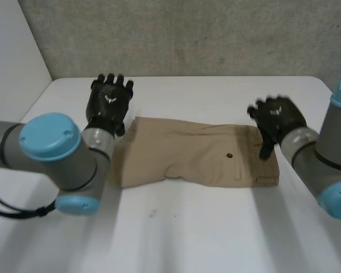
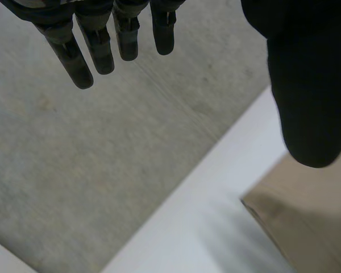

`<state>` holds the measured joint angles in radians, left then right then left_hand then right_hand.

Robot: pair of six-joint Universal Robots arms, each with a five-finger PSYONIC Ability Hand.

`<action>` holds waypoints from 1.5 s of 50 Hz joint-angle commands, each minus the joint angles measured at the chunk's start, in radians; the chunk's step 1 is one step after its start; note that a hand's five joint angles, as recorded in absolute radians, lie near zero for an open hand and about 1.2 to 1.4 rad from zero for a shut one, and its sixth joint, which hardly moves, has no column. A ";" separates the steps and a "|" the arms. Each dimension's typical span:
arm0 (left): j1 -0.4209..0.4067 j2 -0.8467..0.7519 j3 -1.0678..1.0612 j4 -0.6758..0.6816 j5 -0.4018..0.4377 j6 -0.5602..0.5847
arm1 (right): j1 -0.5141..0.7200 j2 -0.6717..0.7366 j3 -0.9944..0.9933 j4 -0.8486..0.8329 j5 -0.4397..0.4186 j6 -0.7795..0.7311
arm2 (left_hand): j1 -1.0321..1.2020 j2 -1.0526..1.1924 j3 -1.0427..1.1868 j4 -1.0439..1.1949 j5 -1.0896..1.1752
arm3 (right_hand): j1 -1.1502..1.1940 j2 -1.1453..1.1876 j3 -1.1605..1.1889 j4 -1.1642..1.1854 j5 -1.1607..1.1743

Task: Fold the shorts.

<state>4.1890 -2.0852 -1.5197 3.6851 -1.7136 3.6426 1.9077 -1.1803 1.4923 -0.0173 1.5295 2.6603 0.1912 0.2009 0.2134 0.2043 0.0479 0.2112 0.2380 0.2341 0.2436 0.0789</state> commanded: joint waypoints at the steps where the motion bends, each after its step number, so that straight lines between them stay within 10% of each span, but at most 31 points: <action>1: 0.002 0.077 -0.137 -0.063 0.014 -0.065 | -0.068 0.002 0.157 -0.006 -0.077 0.104 | 0.011 0.001 -0.012 -0.003 -0.021 | 0.190 0.164 0.168 0.158 0.148; 10: 0.016 0.080 -0.146 -0.065 0.012 -0.095 | -0.111 0.163 0.184 -0.228 -0.081 0.089 | 0.008 -0.002 -0.015 -0.005 -0.024 | 0.487 0.460 0.464 0.454 0.445; 14: 0.016 0.082 -0.146 -0.065 0.011 -0.096 | -0.144 0.186 0.164 -0.228 -0.074 0.043 | 0.008 -0.002 -0.015 -0.005 -0.024 | 1.183 1.156 1.160 1.150 1.140; 30: 0.019 0.203 -0.192 -0.071 0.008 -0.107 | -0.188 -0.032 0.076 -0.152 -0.034 -0.147 | -0.001 -0.011 -0.023 -0.014 -0.032 | 1.185 1.158 1.162 1.153 1.143; 41: 0.045 0.266 -0.198 -0.071 0.006 -0.180 | 0.256 0.108 -0.242 -0.090 -0.061 -0.249 | -0.010 -0.020 -0.032 -0.023 -0.041 | 1.185 1.158 1.162 1.153 1.143; 48: 0.091 0.300 -0.195 -0.071 0.006 -0.259 | 0.450 0.277 -0.244 -0.092 -0.291 -0.243 | -0.010 -0.020 -0.032 -0.023 -0.041 | 1.185 1.158 1.162 1.153 1.143; 55: 0.114 0.303 -0.175 -0.069 0.011 -0.260 | 0.481 0.306 -0.251 -0.093 -0.333 -0.217 | -0.007 -0.017 -0.029 -0.020 -0.038 | -0.034 -0.061 -0.057 -0.066 -0.076; 66: 0.095 0.226 -0.073 -0.085 0.015 -0.277 | 0.303 0.127 -0.286 -0.139 -0.204 0.333 | 0.005 -0.005 -0.018 -0.008 -0.027 | -0.037 -0.063 -0.060 -0.069 -0.079; 75: -0.009 0.073 0.073 -0.336 0.029 -0.409 | 0.251 0.251 -0.374 -0.020 -0.198 0.369 | 0.005 -0.005 -0.017 -0.008 -0.026 | -0.037 -0.063 -0.060 -0.069 -0.079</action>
<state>4.2576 -1.8962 -1.5569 3.5513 -1.6911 3.3394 2.1946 -1.0417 1.1930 -0.1409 1.3268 3.0091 0.1912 0.2010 0.2133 0.2044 0.0481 0.2068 0.2203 0.2144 0.2346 0.0712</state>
